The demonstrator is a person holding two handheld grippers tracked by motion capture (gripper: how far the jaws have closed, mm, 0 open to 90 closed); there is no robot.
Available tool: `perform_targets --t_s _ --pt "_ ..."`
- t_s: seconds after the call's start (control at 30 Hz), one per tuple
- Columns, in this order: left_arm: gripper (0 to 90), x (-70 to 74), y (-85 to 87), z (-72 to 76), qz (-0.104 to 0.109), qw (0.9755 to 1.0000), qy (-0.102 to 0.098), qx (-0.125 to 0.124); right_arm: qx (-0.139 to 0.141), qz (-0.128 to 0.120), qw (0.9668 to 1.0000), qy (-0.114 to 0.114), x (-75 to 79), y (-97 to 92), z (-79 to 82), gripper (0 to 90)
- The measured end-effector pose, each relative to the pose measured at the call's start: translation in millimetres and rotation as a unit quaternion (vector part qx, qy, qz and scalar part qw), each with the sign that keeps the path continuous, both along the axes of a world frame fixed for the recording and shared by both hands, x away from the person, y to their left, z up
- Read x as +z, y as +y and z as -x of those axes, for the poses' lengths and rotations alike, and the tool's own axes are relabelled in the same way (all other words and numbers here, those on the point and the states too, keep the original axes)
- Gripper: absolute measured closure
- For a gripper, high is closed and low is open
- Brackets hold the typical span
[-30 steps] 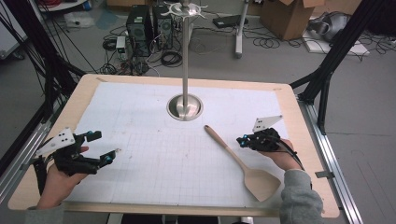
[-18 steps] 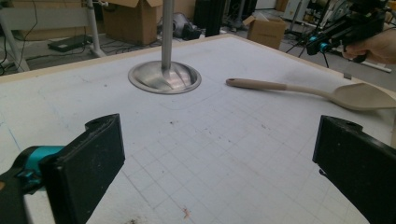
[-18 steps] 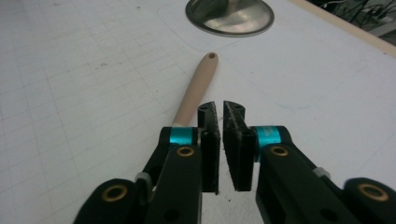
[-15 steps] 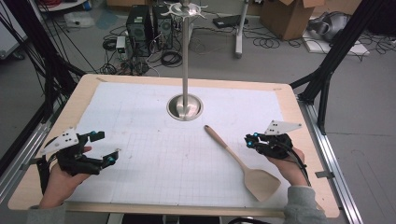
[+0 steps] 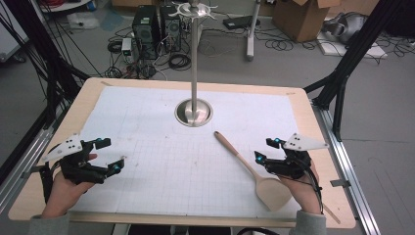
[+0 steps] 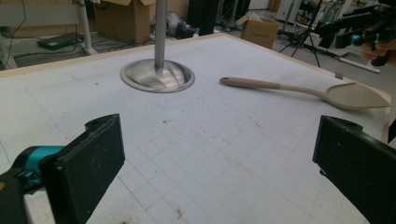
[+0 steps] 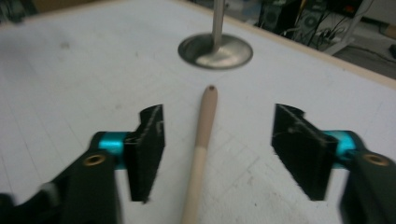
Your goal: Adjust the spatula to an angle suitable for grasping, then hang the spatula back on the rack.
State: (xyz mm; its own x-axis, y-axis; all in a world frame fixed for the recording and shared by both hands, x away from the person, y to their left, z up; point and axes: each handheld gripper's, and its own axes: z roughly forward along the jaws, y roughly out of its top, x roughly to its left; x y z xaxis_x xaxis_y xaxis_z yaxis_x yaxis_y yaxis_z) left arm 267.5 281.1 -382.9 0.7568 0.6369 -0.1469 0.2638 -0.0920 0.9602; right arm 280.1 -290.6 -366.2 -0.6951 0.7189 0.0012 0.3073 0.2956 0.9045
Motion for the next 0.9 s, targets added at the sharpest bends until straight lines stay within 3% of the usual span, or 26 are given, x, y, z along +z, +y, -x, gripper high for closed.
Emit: perform_targets --t_s 0.07,0.13,0.23,0.33,0.47,0.67,0.9 --pt "2.6 0.3 -0.3 -0.4 0.001 1.0 -0.001 0.0 -0.005 -0.009 0.9999 -0.006 1.3 -0.6 1.8 27.3" --pt "2.6 -0.4 -0.8 -0.6 0.001 1.0 -0.001 -0.001 -0.016 -0.018 0.9996 -0.015 3.4 -0.7 5.9 18.8" --pt "2.6 -1.6 -1.5 0.7 -0.004 1.0 0.002 0.002 -0.014 -0.038 0.9991 -0.009 4.6 -0.4 11.4 18.3" --pt "2.6 1.3 -2.8 2.6 -0.005 1.0 -0.003 0.004 -0.018 -0.036 0.9991 -0.01 7.0 2.8 16.4 18.3" --pt "2.6 2.7 -5.9 4.6 -0.005 1.0 -0.008 0.001 -0.002 -0.003 0.9999 -0.013 10.1 11.8 20.5 18.4" --pt "2.6 -0.4 -6.3 2.7 -0.014 0.9999 -0.003 0.002 0.003 0.011 0.9999 -0.013 7.9 19.1 19.0 18.5" --pt "2.6 2.4 -2.3 6.0 -0.006 0.9999 -0.006 0.008 -0.009 0.011 0.9999 -0.008 3.3 16.2 15.6 18.5"
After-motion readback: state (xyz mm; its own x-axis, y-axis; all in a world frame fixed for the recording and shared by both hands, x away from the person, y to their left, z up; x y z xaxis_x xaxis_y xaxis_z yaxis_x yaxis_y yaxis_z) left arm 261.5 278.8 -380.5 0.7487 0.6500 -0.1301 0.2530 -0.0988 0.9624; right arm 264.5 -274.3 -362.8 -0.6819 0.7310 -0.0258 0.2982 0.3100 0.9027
